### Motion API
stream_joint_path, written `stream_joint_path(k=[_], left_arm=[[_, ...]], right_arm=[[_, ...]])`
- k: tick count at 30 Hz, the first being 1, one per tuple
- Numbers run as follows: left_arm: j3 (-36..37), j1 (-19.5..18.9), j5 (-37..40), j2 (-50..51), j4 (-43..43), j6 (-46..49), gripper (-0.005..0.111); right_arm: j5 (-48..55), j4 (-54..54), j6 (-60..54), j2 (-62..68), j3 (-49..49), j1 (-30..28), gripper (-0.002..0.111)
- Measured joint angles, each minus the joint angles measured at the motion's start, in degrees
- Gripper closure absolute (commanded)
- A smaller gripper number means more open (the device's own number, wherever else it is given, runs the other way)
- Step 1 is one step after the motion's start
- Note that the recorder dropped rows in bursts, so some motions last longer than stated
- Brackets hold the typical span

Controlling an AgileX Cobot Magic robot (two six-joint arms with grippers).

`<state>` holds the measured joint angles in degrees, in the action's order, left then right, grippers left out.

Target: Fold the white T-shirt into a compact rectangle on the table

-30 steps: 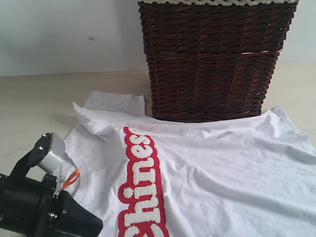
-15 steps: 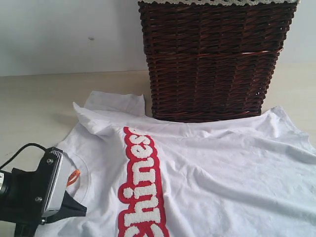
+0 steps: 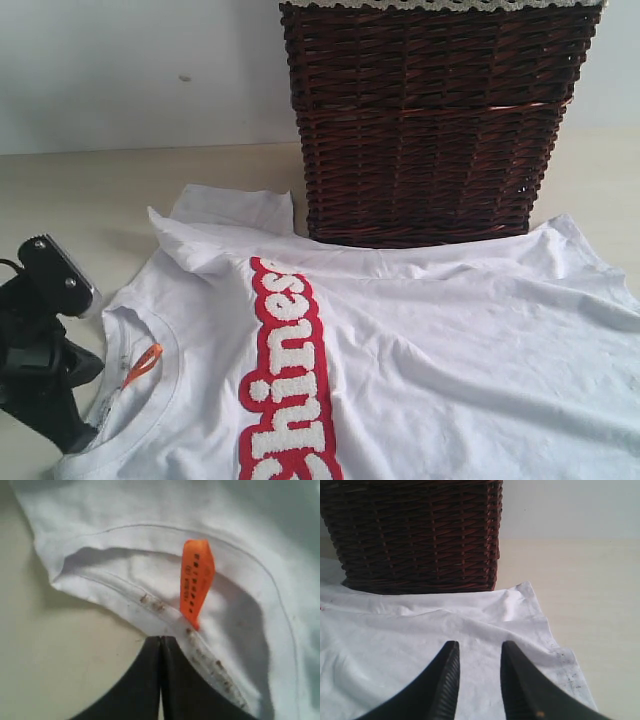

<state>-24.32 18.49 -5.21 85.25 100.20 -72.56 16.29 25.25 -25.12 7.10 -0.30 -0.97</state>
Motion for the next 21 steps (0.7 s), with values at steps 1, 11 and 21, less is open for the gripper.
stream_joint_path(k=[1,11,21], left_arm=[[-0.1,0.0,-0.9,-0.1,0.0,-3.3,0.107],[-2.4,0.8,-45.1,-1.5,0.0,-8.4,0.107],[-5.3,13.0,-27.4,-1.6,0.1,15.7,0.107]], right_arm=[[0.0,0.0,0.0,0.0,0.0,0.0,0.079],[0.0,0.0,0.0,0.0,0.0,0.0,0.079],[0.0,0.0,0.0,0.0,0.0,0.0,0.079]])
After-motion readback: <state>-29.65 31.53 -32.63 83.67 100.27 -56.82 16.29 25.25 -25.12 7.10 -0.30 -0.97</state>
